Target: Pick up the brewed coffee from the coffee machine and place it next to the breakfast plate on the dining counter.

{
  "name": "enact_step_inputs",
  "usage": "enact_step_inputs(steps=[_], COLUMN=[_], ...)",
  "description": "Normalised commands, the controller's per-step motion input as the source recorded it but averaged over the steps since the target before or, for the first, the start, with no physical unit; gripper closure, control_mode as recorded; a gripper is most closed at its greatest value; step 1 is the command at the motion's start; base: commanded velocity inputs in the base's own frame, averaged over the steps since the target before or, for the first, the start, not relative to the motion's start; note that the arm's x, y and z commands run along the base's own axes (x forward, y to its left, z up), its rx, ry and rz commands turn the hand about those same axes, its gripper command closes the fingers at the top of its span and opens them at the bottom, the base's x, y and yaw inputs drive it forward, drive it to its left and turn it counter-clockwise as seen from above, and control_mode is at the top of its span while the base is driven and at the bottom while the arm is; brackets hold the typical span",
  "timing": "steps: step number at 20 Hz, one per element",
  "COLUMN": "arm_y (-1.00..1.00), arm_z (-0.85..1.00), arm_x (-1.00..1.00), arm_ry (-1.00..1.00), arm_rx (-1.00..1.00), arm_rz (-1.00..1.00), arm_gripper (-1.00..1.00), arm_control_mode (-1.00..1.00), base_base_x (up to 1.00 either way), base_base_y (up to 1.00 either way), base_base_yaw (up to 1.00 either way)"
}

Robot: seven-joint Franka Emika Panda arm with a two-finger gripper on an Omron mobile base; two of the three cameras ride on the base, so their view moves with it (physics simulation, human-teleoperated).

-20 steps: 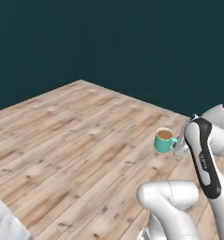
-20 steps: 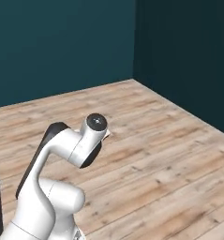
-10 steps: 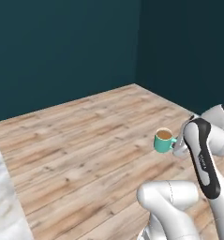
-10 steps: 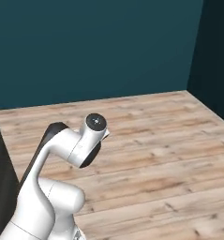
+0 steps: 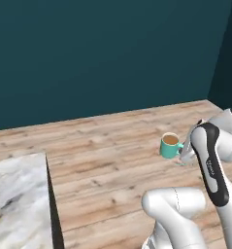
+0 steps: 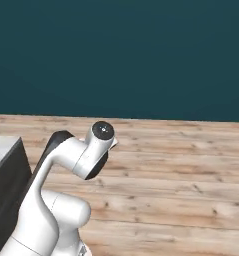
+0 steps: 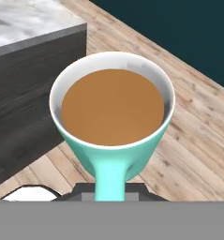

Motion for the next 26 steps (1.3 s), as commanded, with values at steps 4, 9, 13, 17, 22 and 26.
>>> enact_step_inputs(steps=[4,9,13,17,22,26], arm_y=[0.0,0.0,0.0,0.0,0.0,0.0], arm_z=[0.0,0.0,0.0,0.0,0.0,0.0], arm_x=[0.0,0.0,0.0,0.0,0.0,0.0], arm_ry=[0.0,0.0,0.0,0.0,0.0,0.0], arm_rx=[0.0,0.0,0.0,0.0,0.0,0.0], arm_rz=[0.0,0.0,0.0,0.0,0.0,0.0], arm_gripper=[1.0,1.0,1.0,1.0,1.0,1.0], arm_control_mode=[1.0,1.0,1.0,1.0,1.0,1.0], base_base_x=[1.0,0.99,0.88,0.79,0.77,0.78], base_base_y=[0.0,-0.02,-0.19,-0.21,-0.31,-0.26], base_base_yaw=[0.53,0.53,0.48,0.52,0.52,0.54])
